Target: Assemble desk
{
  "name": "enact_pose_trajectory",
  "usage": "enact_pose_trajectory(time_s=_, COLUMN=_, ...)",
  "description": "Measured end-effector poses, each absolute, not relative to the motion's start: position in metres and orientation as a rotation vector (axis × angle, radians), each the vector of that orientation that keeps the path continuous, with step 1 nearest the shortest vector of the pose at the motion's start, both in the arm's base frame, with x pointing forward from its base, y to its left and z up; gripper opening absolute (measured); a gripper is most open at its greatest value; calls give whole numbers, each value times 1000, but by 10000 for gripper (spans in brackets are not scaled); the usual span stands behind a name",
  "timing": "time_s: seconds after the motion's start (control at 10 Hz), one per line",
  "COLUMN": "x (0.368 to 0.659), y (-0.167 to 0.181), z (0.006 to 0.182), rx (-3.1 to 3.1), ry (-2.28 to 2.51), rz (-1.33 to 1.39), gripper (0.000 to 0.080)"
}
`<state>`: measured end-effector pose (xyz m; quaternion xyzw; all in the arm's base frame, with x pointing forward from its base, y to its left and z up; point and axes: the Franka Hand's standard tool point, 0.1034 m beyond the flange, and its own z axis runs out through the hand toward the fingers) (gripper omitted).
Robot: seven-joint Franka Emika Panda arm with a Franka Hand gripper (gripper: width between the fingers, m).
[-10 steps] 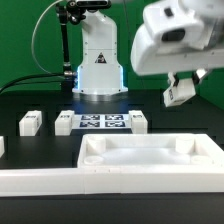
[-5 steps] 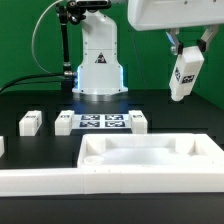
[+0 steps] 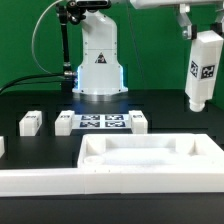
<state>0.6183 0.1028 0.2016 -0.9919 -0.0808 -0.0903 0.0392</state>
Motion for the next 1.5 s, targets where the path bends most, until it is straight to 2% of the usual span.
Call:
enact_pose_trajectory(time_s=0.1, x=612, y=101, z=197, rx=-3039, ry=-245, rz=-315, gripper=288)
enact_pose_trajectory(time_s=0.2, x=621, y=102, z=200, rx=-3020, ry=-238, rz=-453, gripper=288)
enact_pose_trajectory(time_s=0.4, x=622, y=97, z=194, rx=-2993, ry=-258, rz=-630, gripper=288)
enact_pose_trajectory(time_s=0.5, x=632, y=86, z=193, rx=-3010, ry=-310, rz=-599, gripper=288)
enact_pose_trajectory(time_s=0.6, x=648, y=84, z=199, rx=-3010, ry=-334, rz=-628, gripper=288)
enact_pose_trajectory(time_s=0.7, x=652, y=88, z=201, rx=-3006, ry=-344, rz=-638, gripper=288)
enact_pose_trajectory(time_s=1.2, x=649, y=90, z=198, rx=-3004, ry=-349, rz=-636, gripper=288)
enact_pose_trajectory(time_s=1.5, x=654, y=83, z=179, rx=-2983, ry=-370, rz=-775, gripper=288)
